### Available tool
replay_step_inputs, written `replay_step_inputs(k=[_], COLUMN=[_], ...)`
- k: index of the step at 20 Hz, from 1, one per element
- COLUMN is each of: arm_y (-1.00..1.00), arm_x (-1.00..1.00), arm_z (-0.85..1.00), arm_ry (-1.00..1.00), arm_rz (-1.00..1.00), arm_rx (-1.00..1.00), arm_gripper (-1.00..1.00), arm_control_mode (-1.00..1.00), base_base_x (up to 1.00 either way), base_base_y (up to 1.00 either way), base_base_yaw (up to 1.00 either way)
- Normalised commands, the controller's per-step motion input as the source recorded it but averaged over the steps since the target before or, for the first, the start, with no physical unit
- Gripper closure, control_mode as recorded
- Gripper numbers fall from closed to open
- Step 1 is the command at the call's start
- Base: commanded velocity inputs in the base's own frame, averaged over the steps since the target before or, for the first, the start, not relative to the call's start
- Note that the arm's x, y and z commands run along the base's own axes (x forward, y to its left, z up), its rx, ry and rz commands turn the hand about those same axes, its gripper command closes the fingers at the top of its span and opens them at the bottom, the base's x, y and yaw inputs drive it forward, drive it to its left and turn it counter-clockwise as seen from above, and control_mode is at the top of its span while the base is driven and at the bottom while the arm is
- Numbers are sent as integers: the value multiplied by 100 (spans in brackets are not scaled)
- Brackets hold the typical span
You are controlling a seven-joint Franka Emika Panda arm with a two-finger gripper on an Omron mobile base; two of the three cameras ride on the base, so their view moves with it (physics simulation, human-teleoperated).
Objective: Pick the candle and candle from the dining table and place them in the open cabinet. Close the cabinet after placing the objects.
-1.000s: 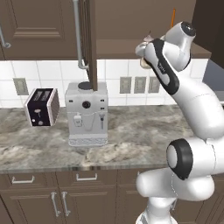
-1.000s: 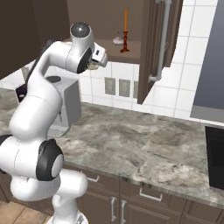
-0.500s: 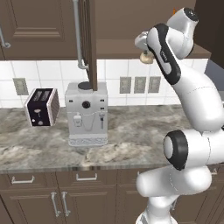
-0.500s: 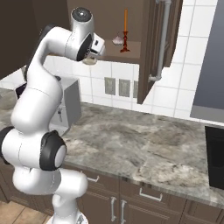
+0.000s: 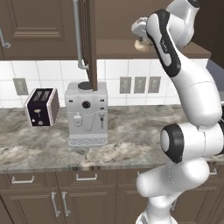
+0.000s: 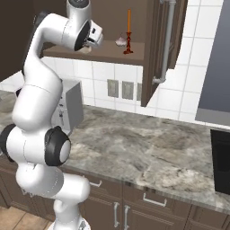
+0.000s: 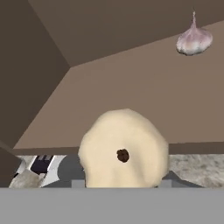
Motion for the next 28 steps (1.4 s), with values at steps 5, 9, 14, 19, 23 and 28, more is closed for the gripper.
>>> replay_step_inputs(k=[5,9,14,19,23,28], arm_y=[19,10,5,0,0,4], arm_x=[32,51,36,29,21,26], arm_z=[-8,-24,-12,0,0,0], arm_ry=[-2,0,0,0,0,0], arm_rz=[0,0,0,0,0,0], arm_rx=[0,0,0,0,-2,-4], arm_gripper=[100,100,100,100,100,-100], arm_control_mode=[-100,-100,-100,-100,-100,-100], base_base_x=[0,0,0,0,0,0], base_base_y=[0,0,0,0,0,0], base_base_yaw=[0,0,0,0,0,0])
